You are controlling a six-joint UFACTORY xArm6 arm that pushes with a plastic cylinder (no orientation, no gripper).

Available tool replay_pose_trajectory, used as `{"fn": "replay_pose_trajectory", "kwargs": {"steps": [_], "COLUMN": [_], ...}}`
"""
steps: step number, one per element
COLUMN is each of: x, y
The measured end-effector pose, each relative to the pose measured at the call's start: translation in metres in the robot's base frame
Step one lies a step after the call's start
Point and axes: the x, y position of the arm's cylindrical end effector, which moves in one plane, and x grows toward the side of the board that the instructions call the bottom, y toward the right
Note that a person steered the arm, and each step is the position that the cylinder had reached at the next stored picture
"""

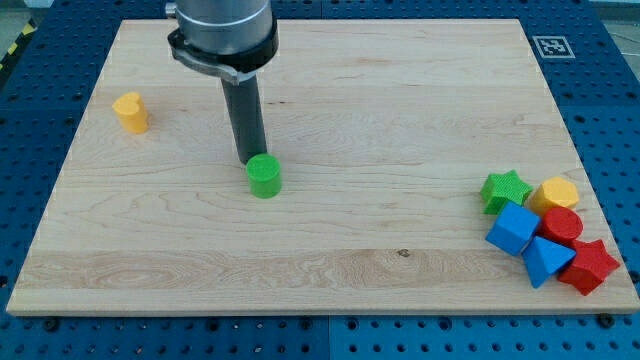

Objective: Move the green circle left to the blue triangle

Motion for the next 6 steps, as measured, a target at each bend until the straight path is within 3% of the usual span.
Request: {"fn": "replay_pose_trajectory", "kwargs": {"steps": [4,6], "x": [0.074,0.069], "y": [0.002,0.022]}}
